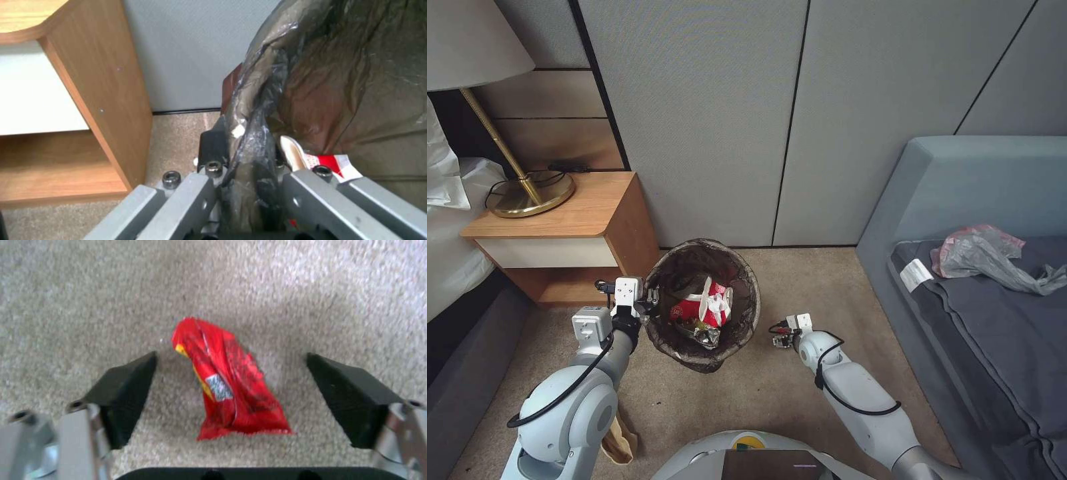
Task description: Pick up the trash bin, then pick up the garbage from the floor and place it into the trash bin.
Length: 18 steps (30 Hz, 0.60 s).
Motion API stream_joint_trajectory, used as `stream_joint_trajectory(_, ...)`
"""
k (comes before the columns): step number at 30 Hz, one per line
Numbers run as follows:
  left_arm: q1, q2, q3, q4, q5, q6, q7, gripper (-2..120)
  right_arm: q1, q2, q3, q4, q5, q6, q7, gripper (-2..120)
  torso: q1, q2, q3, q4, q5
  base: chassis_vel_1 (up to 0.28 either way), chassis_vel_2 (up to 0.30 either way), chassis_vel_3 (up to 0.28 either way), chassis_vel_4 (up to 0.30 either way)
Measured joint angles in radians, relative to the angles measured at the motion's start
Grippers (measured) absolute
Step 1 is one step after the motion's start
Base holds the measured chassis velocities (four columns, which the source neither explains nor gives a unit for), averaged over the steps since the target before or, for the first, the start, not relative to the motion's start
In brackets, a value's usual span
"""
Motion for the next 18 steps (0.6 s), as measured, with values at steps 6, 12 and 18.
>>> stream_joint_trajectory(6,-0.005,0.005,-0.002,0.003,-0.001,0.0,0.001,0,-0.004,0.002,0.002,0.002,-0.002,0.0,0.002,68,0.0,0.0,0.0,-0.0001,0.0,0.0,0.0,0.0,0.0)
stream_joint_trajectory(12,-0.008,0.004,-0.006,0.007,0.003,-0.001,0.001,0,-0.02,0.008,0.003,0.022,-0.007,0.001,0.006,52,0.0,0.0,0.0,0.0004,0.0008,0.0,0.0,0.0,0.0)
stream_joint_trajectory(18,-0.012,-0.002,-0.007,0.011,0.003,-0.001,0.002,0,-0.05,-0.008,0.017,0.085,-0.003,-0.004,0.02,34,0.0,0.0,0.0,0.0001,0.0006,0.0,0.0,0.0,0.0)
